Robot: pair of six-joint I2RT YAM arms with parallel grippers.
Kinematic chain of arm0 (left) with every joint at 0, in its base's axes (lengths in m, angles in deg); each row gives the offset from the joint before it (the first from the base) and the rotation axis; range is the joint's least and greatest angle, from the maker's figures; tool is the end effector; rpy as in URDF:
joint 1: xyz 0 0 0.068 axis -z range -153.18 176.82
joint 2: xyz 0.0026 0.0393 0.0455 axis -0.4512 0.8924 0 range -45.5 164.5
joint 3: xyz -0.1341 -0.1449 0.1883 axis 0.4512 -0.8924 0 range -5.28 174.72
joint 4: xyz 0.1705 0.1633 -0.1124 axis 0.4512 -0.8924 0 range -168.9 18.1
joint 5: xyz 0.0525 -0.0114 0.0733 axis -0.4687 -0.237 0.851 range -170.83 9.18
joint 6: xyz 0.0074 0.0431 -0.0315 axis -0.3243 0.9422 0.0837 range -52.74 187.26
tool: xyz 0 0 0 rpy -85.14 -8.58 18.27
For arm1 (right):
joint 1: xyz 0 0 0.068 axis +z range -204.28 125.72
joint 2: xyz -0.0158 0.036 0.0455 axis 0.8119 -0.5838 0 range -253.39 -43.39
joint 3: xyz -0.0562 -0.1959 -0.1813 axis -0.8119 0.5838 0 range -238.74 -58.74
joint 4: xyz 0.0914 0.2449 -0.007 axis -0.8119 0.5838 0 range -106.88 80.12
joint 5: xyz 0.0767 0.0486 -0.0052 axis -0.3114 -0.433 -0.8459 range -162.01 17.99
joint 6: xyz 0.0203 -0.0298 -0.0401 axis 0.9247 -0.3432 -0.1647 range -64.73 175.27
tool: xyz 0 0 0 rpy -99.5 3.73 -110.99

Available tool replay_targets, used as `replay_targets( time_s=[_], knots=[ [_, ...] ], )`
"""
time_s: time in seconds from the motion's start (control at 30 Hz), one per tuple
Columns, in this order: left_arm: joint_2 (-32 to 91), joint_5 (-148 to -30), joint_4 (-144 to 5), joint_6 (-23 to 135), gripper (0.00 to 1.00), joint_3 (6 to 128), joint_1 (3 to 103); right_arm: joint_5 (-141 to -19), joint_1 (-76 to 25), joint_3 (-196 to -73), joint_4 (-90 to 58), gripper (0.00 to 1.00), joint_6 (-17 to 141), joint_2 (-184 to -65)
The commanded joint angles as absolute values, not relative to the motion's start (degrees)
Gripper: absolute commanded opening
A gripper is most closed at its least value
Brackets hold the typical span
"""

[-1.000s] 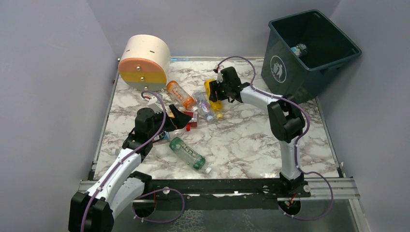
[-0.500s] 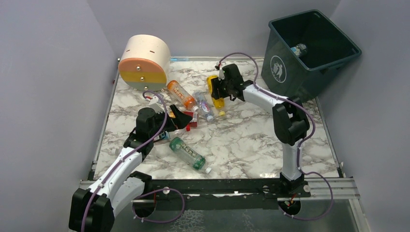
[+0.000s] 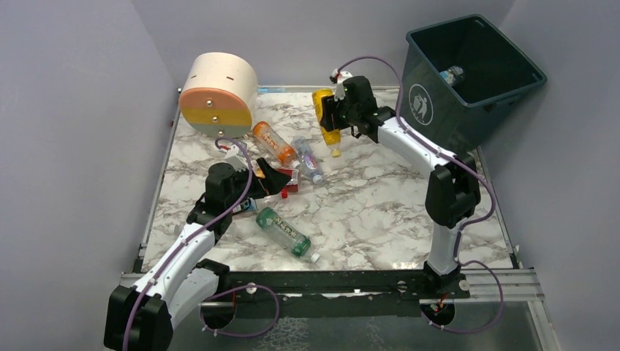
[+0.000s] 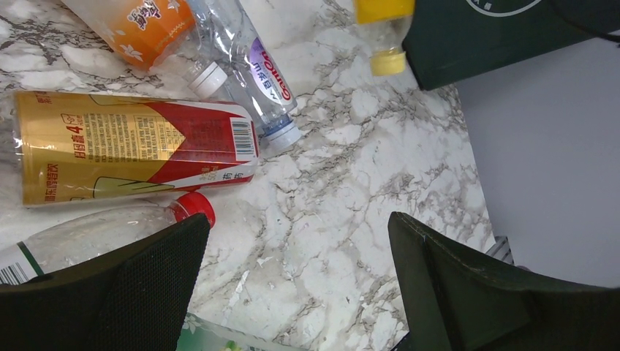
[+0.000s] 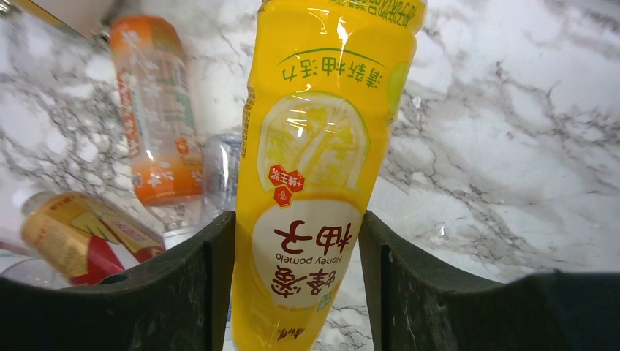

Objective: Put the plastic bottles in the bin
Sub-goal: Pick up the plastic bottle at the center of the board.

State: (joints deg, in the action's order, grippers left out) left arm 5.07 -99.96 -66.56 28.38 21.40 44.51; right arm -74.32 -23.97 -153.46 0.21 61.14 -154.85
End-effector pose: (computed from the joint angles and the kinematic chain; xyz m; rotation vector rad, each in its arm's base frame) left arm 0.1896 -0.0726 0.2388 -0.1284 1.9959 -0.9714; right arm 0.3961 0.2332 0.2850 -0.4863 2.1345 0.4046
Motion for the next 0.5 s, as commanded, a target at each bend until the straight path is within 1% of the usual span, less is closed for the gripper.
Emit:
replay_targets(
  time_s=[0.0,0.2,0.47],
  knots=[
    [4.2,-101.7,-64.7,27.9,0.99,21.4,44.2,-72.7,-23.8,-157.6,2.3,0.47,60.2,-148.8],
    [3.1,-101.5,-66.9,28.6,0.99,22.2,44.2,-71.0,-23.8,-162.2,4.4,0.47,59.6,-144.9],
    [2.4,-101.8,-67.6,28.6,0.99,22.2,44.2,-68.6,-26.2,-172.2,8.2,0.47,58.1,-142.8]
  ],
)
